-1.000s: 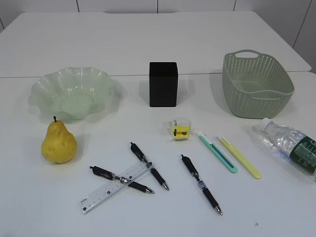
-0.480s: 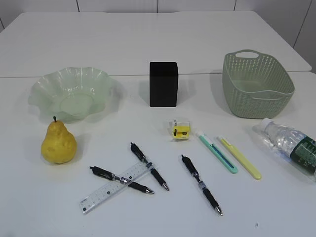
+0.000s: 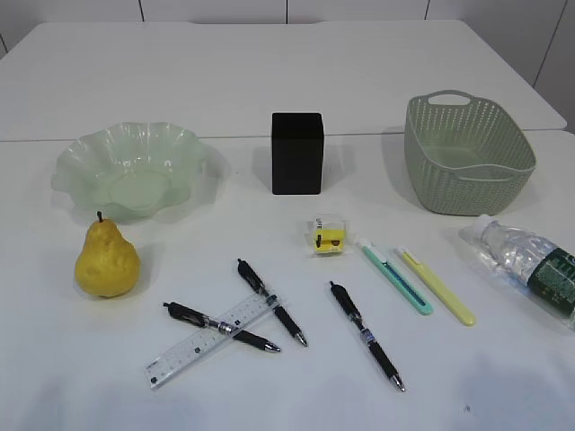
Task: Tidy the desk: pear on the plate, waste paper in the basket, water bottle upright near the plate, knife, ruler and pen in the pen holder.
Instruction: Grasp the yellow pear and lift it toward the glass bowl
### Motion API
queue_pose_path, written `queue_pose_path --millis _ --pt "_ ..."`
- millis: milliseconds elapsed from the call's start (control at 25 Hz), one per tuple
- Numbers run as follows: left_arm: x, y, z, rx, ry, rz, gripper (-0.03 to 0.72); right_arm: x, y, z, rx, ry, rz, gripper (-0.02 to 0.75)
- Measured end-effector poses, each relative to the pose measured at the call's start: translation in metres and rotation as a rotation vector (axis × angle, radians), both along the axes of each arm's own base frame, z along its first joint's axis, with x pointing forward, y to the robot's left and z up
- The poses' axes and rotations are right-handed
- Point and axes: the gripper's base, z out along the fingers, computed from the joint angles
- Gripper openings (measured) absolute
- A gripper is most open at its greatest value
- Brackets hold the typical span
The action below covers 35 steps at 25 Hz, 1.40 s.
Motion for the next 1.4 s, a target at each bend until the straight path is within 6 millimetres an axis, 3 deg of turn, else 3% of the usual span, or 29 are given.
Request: queue_pose_path --millis 320,680,840,1160,1400 --pt "0.069 0.003 0.018 0.001 0.023 0.016 0.461 0.073 0.004 0.006 -0.006 0.12 0.014 0.558" --pt "0.14 0.004 0.049 0.016 0.098 0.015 0.472 0.127 0.006 0.034 -0.006 0.159 0.014 0.557" --pt "0.175 -0.005 0.064 0.022 0.15 -0.036 0.473 0.143 0.006 0.041 -0.007 0.221 0.008 0.557" --pt "0.246 -0.036 0.073 0.018 0.345 -0.132 0.476 0.16 0.008 0.027 0.017 0.354 0.011 0.557" --pt "0.297 -0.054 0.049 -0.015 0.471 -0.143 0.476 0.163 0.012 0.02 0.03 0.401 0.046 0.557"
